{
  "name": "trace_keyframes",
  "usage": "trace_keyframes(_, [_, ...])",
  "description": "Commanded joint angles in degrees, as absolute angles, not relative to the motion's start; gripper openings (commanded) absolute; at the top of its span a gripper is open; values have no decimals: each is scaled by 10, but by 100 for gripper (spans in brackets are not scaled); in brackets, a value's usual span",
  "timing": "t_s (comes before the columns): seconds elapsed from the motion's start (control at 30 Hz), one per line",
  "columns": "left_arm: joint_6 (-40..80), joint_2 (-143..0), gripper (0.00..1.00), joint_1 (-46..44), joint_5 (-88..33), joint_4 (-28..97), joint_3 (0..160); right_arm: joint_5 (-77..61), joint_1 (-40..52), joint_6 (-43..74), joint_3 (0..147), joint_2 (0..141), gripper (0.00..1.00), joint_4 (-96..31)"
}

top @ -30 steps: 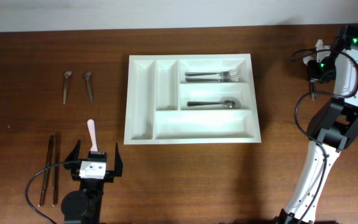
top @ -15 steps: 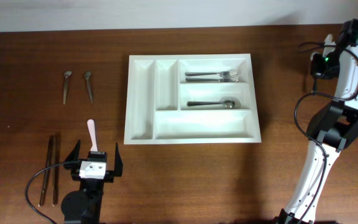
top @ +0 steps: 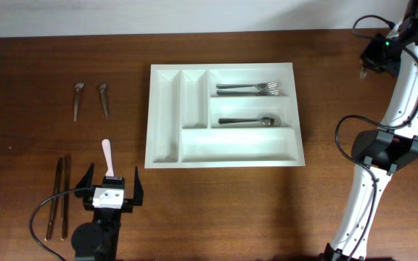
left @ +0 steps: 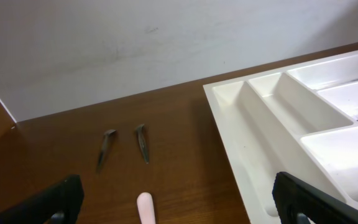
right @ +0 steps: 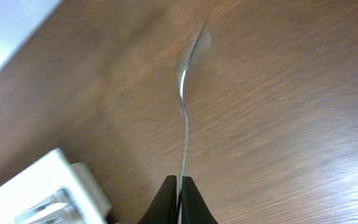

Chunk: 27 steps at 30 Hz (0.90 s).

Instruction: Pack container

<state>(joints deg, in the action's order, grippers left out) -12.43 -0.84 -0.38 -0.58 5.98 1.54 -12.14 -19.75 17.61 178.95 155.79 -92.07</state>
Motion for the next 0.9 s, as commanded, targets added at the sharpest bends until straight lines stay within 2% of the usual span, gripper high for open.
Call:
trace_keyframes(0.0, [-125, -4, 99, -1, -2, 58, 11, -183, -175, 228, 1800, 1529, 4, -933])
trace_keyframes(0.2, [-125, -4, 99, -1, -2, 58, 11, -203, -142, 230, 1800, 1529, 4, -938])
trace_keyframes(0.37, [-125, -3, 99, -1, -2, 58, 11, -167, -135, 230, 1800, 1529, 5, -918])
trace_keyframes(0.43, [-125, -4, 99, -1, -2, 58, 11, -159, -135, 230, 1800, 1531, 29, -912])
trace_keyframes(0.53, [-125, -4, 99, -1, -2, 58, 11, -156, -135, 185, 1793, 1531, 34, -916])
trace_keyframes(0.63, [-125, -4, 99, -1, -2, 58, 11, -156, -135, 136, 1779, 1532, 48, -927])
trace_keyframes(0.73, [-125, -4, 99, -1, -2, 58, 11, -152, -135, 122, 1754, 1532, 53, -940])
trace_keyframes(0.87, [-125, -4, 99, -1, -2, 58, 11, -143, -135, 92, 1700, 1532, 54, -958])
